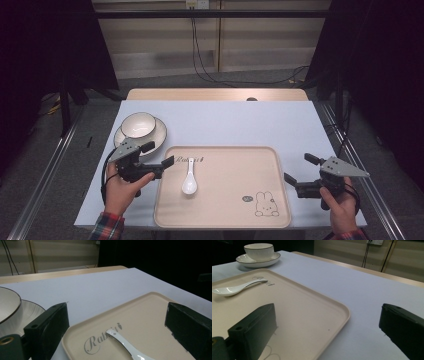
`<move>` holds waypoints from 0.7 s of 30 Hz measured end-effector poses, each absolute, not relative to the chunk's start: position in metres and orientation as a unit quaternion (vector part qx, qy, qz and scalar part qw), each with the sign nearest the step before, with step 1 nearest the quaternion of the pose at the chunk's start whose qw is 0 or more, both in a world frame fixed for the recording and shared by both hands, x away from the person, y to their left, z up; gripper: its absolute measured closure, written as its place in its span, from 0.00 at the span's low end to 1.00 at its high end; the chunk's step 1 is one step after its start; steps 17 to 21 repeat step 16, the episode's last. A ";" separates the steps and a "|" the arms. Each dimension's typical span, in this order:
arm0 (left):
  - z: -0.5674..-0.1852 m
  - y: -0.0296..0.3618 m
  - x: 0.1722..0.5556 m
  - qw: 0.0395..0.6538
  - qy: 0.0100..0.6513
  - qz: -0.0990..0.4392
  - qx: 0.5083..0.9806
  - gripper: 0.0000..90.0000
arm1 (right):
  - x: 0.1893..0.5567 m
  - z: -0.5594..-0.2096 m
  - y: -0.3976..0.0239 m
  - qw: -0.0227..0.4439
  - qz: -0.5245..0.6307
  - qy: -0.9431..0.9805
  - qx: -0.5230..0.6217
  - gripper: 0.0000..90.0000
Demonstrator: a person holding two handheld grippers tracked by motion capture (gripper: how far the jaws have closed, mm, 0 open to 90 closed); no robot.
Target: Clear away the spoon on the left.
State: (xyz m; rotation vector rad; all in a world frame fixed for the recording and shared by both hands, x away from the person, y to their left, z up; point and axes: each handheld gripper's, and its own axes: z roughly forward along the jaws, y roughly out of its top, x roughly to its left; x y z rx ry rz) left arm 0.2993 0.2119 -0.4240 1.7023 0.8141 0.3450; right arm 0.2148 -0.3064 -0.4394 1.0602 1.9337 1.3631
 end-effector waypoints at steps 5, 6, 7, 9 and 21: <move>-0.425 0.218 0.298 0.574 0.344 0.156 0.726 0.03 | 0.214 -0.439 -0.307 0.269 0.506 0.718 0.395 0.01; -0.425 0.219 0.297 0.571 0.348 0.162 0.726 0.02 | 0.214 -0.440 -0.307 0.270 0.506 0.718 0.395 0.01; -0.426 0.222 0.296 0.567 0.345 0.167 0.729 0.02 | 0.214 -0.440 -0.306 0.270 0.504 0.718 0.396 0.01; -0.426 0.223 0.295 0.563 0.345 0.170 0.731 0.02 | 0.215 -0.440 -0.306 0.272 0.504 0.718 0.396 0.01; -0.429 0.226 0.294 0.548 0.334 0.165 0.749 0.01 | 0.215 -0.441 -0.306 0.269 0.502 0.723 0.391 0.01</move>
